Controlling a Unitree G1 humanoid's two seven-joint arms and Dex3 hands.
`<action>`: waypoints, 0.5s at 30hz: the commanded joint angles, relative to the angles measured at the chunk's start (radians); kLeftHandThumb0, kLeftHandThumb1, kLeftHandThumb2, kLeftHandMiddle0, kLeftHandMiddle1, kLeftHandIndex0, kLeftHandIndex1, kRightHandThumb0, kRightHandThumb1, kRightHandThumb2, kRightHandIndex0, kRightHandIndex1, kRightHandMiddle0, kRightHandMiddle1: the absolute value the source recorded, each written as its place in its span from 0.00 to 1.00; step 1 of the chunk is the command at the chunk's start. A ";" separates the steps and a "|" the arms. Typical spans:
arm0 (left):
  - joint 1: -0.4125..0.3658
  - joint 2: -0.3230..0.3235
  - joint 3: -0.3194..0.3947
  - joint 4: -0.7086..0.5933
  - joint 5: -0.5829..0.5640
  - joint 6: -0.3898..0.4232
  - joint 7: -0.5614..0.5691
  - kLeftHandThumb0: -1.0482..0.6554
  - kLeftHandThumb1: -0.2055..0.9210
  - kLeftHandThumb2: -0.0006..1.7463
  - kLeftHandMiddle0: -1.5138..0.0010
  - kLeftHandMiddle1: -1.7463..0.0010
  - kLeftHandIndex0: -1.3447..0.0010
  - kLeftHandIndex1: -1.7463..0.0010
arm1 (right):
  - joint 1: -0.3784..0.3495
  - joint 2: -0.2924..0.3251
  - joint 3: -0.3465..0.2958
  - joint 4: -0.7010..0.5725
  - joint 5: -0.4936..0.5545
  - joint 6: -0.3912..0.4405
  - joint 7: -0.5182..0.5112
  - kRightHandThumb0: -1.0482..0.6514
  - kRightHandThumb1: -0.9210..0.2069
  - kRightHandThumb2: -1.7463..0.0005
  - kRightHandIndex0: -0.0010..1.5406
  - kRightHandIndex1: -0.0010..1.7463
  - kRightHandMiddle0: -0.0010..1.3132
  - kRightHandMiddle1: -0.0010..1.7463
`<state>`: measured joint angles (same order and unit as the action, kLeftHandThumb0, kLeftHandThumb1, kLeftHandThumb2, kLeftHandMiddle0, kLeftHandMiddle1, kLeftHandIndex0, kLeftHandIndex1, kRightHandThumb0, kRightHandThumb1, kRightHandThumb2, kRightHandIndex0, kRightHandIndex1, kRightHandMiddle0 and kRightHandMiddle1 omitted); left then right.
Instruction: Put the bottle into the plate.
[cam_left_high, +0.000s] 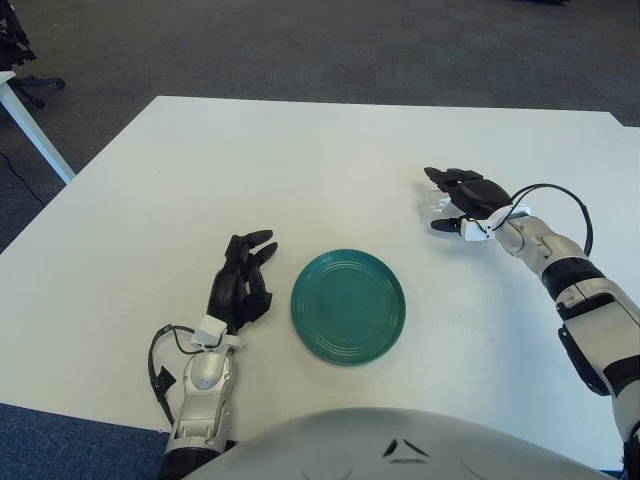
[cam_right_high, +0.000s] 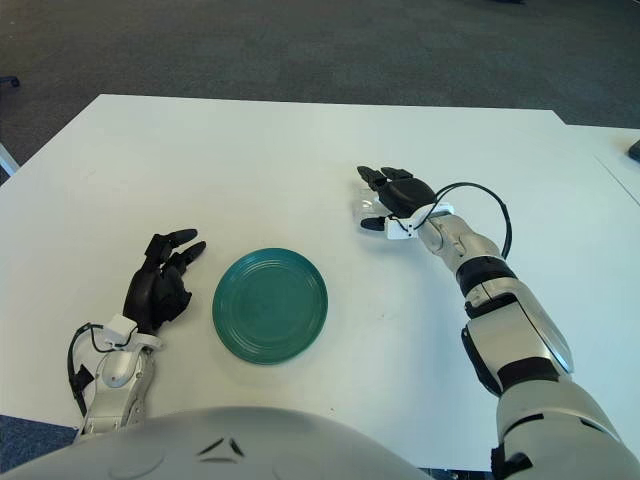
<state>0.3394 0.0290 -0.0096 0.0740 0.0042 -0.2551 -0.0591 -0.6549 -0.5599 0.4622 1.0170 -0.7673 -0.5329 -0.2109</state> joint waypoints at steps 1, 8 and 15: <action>0.029 -0.002 -0.006 0.008 -0.004 0.027 -0.005 0.18 1.00 0.57 0.70 0.77 0.88 0.40 | 0.045 0.012 0.010 0.017 0.011 0.008 0.013 0.00 0.00 0.62 0.00 0.00 0.00 0.00; 0.044 -0.006 -0.010 -0.010 -0.006 0.022 -0.004 0.18 1.00 0.57 0.69 0.76 0.87 0.39 | 0.067 0.006 0.005 -0.004 0.027 0.006 0.011 0.00 0.00 0.62 0.01 0.00 0.01 0.00; 0.057 -0.016 -0.016 -0.029 0.012 0.022 0.015 0.18 1.00 0.58 0.68 0.76 0.86 0.39 | 0.089 0.006 -0.011 -0.014 0.052 -0.001 -0.034 0.00 0.00 0.72 0.13 0.47 0.00 0.70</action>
<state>0.3700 0.0150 -0.0208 0.0405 0.0063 -0.2552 -0.0561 -0.6180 -0.5632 0.4481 0.9872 -0.7239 -0.5343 -0.2411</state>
